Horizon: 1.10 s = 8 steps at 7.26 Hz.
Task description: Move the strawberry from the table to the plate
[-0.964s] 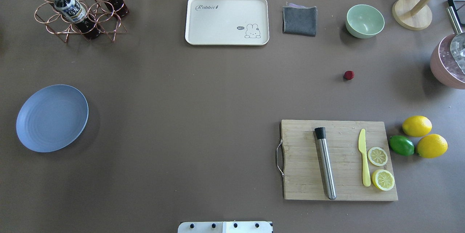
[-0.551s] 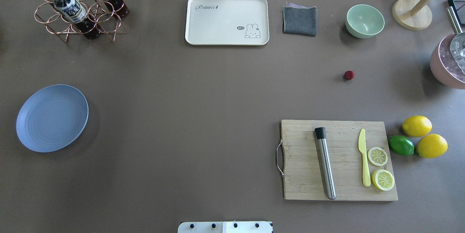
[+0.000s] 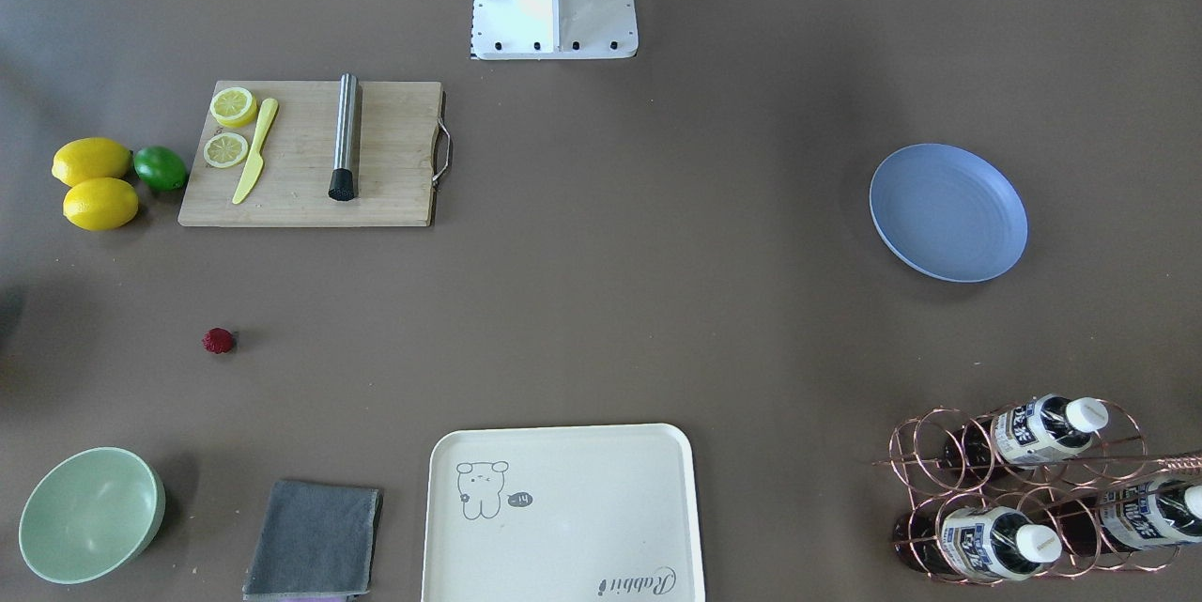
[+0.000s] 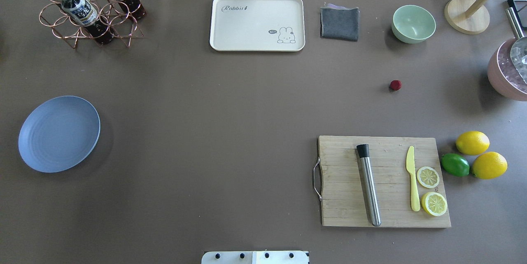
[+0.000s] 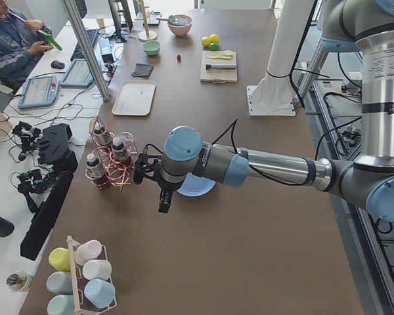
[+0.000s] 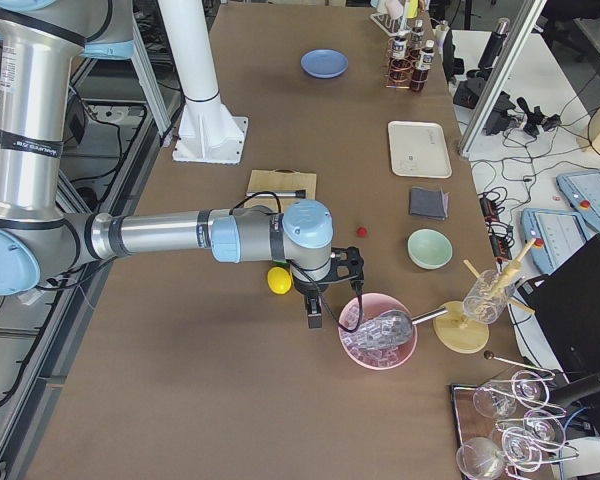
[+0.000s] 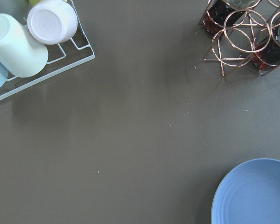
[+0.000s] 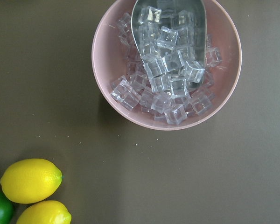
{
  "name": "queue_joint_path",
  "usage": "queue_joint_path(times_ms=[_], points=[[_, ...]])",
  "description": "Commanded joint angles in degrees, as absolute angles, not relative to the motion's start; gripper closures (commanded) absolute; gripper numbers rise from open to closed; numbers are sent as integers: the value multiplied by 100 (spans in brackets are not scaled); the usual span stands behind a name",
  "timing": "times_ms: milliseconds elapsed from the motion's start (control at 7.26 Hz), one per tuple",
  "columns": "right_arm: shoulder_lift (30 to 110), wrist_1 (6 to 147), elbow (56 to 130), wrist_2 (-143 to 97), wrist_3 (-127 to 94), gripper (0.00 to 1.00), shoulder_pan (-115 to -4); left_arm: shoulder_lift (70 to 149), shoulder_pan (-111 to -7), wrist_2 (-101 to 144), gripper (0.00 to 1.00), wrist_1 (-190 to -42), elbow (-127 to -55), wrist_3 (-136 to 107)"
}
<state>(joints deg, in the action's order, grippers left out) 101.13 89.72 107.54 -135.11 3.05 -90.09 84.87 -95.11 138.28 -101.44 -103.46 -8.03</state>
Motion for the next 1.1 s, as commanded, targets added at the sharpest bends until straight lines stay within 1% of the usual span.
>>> queue_joint_path(times_ms=[0,138,275,413,551,688,964], points=[[10142,8361,10661,-13649,281,0,-9070,8552,-9545,13843,2,-10544,-10126,-756],[10212,8002,10635,-13632,351,0,-9088,8482,-9536,13817,2,-11052,-9994,-782],[10282,7607,10435,-13658,317,0,-9097,8603,-9519,13851,2,-11109,-9802,-826],[10266,7272,10354,-13667,186,0,-9088,8631,-9501,13895,2,-11240,-9922,-783],[10213,7234,10371,-13667,-85,0,-9079,8674,-9336,13887,2,-11815,-9827,-791],[10195,7225,10397,-13815,-375,0,-9009,8736,-8960,13861,2,-11839,-9757,-843],[10055,7190,10528,-14159,-1478,0,-8704,8492,-8528,13878,2,-12048,-9642,-2050]])
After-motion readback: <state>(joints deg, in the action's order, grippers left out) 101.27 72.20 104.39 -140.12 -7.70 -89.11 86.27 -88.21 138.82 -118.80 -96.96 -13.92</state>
